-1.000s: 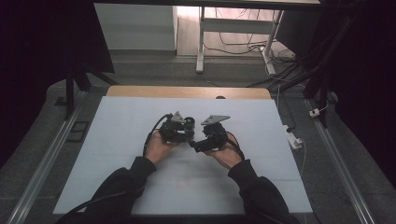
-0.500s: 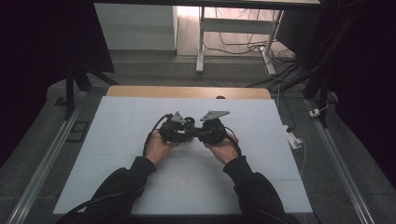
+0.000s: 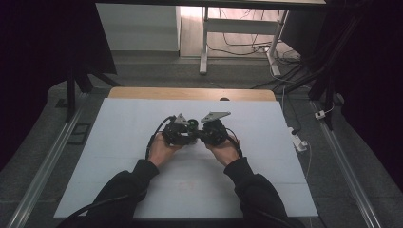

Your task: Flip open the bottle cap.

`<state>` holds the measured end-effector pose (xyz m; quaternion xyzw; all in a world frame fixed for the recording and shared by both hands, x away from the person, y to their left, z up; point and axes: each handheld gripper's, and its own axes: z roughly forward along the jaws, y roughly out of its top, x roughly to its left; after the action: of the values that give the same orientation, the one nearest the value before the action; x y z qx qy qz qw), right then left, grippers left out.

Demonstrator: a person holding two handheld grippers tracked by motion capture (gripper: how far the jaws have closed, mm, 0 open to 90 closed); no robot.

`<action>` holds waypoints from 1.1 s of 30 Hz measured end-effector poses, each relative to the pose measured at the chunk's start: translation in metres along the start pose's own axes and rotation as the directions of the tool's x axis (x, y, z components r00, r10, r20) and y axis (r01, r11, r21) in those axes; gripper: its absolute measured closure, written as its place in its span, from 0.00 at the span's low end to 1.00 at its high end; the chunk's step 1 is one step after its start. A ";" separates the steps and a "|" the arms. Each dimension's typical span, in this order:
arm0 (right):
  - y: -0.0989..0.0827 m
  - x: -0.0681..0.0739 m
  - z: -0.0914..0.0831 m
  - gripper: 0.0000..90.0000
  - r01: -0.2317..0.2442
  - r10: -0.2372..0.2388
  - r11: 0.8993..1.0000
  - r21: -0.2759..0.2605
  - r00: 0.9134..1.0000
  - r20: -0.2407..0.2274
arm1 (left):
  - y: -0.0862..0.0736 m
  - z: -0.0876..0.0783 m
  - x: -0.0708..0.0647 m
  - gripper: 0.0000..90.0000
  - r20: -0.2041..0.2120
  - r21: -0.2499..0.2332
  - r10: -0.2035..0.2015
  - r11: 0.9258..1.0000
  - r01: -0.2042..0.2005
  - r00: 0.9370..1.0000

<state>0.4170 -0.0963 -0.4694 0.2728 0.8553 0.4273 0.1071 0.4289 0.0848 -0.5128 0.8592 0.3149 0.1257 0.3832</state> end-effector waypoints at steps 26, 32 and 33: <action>0.006 0.001 -0.007 0.99 -0.012 0.011 0.999 -0.032 1.000 -0.005 | 0.000 0.000 0.000 0.60 -0.001 0.003 0.000 1.000 0.000 1.000; 0.009 -0.002 -0.010 0.99 -0.023 0.023 0.999 -0.048 1.000 -0.003 | 0.000 0.000 0.000 0.60 -0.004 0.001 -0.001 1.000 0.001 1.000; 0.010 -0.003 -0.010 0.99 -0.024 0.024 0.999 -0.049 1.000 0.000 | 0.000 0.000 0.000 0.60 -0.004 0.001 -0.002 1.000 0.002 1.000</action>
<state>0.4188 -0.0995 -0.4550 0.2806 0.8411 0.4493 0.1090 0.4285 0.0846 -0.5131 0.8588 0.3163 0.1267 0.3825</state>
